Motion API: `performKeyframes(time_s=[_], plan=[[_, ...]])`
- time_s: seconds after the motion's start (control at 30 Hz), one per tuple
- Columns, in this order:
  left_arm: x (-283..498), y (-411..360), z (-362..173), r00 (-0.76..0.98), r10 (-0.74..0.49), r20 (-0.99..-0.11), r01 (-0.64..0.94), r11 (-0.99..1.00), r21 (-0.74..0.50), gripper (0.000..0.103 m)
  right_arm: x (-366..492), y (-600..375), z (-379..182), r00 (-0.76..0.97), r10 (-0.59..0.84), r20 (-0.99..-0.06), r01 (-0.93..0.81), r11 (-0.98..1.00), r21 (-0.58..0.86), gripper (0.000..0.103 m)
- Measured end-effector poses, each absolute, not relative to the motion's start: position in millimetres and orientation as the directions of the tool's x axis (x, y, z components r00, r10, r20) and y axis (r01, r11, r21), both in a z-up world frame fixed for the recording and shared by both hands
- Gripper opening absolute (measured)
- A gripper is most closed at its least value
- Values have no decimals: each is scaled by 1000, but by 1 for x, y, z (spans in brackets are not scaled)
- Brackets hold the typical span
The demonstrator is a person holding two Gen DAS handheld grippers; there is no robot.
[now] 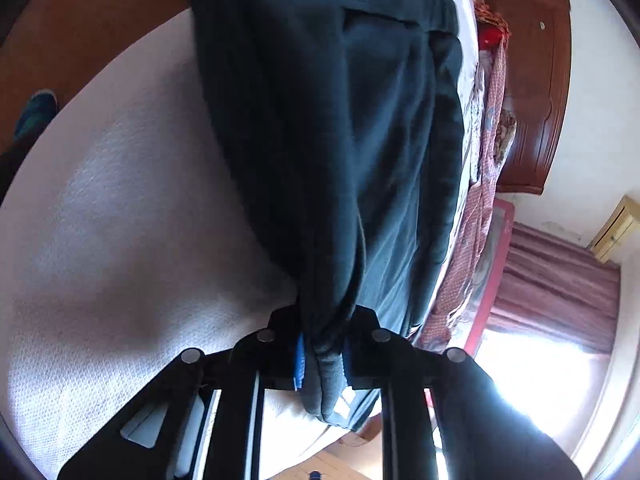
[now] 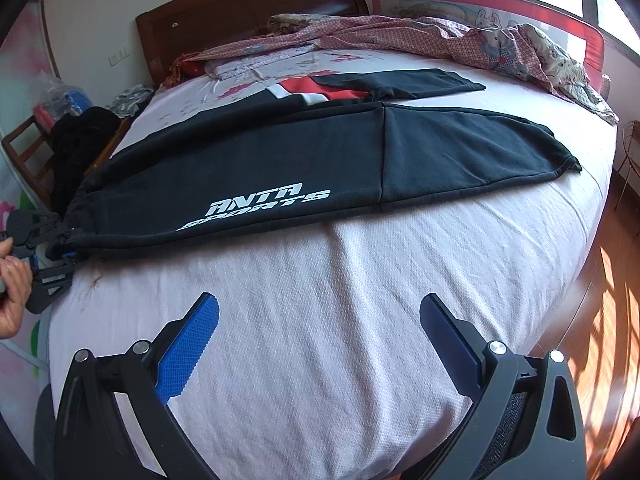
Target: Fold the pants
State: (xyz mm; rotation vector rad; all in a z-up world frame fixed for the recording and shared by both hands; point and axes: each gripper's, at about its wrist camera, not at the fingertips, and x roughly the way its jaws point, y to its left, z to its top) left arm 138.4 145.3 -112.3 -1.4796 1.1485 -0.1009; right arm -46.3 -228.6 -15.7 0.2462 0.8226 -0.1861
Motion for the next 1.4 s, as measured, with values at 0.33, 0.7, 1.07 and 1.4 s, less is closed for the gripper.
performKeyframes(time_s=[0.33, 0.7, 1.07, 1.4], plan=[[137, 150, -66, 599, -693, -403, -438, 138, -888, 9, -39, -309, -14, 692, 293, -660, 342, 672, 657, 100], [153, 145, -39, 600, -727, -334, -370, 119, -921, 9, 14, -314, -74, 704, 607, -368, 402, 86, 912, 94], [139, 144, -46, 610, -723, -325, -348, 124, -929, 9, 64, -283, -83, 688, 602, -406, 430, 113, 896, 46], [105, 147, -30, 693, -664, -281, -241, 154, -958, 9, 65, -274, -36, 662, 645, -381, 232, 307, 923, 4]])
